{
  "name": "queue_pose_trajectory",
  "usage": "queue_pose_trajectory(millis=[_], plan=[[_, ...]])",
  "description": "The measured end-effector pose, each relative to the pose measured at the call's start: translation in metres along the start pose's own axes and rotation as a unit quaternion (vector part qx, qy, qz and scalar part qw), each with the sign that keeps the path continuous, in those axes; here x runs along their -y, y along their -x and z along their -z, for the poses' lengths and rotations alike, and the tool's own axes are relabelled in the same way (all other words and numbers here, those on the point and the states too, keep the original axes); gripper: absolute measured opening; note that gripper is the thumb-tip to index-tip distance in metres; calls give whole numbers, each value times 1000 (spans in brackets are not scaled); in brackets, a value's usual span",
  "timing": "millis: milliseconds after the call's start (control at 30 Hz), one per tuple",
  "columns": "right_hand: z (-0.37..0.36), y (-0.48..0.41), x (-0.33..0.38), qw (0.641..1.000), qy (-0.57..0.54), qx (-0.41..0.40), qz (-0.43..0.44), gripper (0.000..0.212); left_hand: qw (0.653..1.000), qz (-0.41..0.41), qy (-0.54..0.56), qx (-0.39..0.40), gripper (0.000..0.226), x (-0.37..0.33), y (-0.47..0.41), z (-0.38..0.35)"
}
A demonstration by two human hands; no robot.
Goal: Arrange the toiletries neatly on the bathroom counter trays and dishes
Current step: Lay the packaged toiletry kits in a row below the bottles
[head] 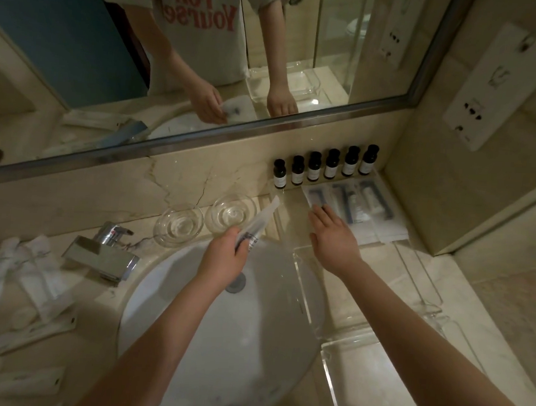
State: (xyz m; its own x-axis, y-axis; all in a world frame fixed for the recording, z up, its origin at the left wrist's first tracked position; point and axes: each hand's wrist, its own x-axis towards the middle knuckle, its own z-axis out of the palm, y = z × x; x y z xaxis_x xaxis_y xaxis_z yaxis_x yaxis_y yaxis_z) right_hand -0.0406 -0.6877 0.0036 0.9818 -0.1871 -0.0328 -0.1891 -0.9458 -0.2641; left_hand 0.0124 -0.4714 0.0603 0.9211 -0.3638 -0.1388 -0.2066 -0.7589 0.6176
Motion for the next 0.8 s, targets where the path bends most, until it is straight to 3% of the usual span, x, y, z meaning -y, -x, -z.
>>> queue_pose_trajectory(millis=[100,167,200,267,333,400,500,600,667,700,733,800], plan=[[10,1,7,993,-92,-78,14,49,999,-35,-25,-6,14,-1,-4,2],[25,1,17,972,-216,-93,-28,55,992,-96,-77,-26,16,1,-9,5],[34,2,23,946,-311,-73,-63,56,984,-136,-107,-35,16,2,-12,7],[49,1,37,858,-499,1,-125,48,959,-224,-168,-51,19,1,-17,8],[57,-1,43,798,-578,68,-157,43,926,-290,-224,-89,29,-2,-22,7],[57,-2,45,773,-604,119,-153,35,905,-323,-253,-113,30,-6,-25,5],[49,-3,42,771,-604,147,-135,26,906,-325,-230,-143,29,-4,-28,1],[43,-3,39,774,-604,99,-162,25,956,-194,-173,-137,38,-2,-28,-5],[39,-2,38,782,-593,54,-183,26,991,-48,-44,-113,52,-6,-26,-5],[38,-1,37,781,-594,42,-187,27,992,30,61,-106,52,-10,-26,-4],[37,0,36,782,-594,36,-184,27,975,105,174,-85,47,-14,-29,-2],[37,3,33,790,-586,39,-175,24,904,202,377,5,29,-22,-35,-1]])
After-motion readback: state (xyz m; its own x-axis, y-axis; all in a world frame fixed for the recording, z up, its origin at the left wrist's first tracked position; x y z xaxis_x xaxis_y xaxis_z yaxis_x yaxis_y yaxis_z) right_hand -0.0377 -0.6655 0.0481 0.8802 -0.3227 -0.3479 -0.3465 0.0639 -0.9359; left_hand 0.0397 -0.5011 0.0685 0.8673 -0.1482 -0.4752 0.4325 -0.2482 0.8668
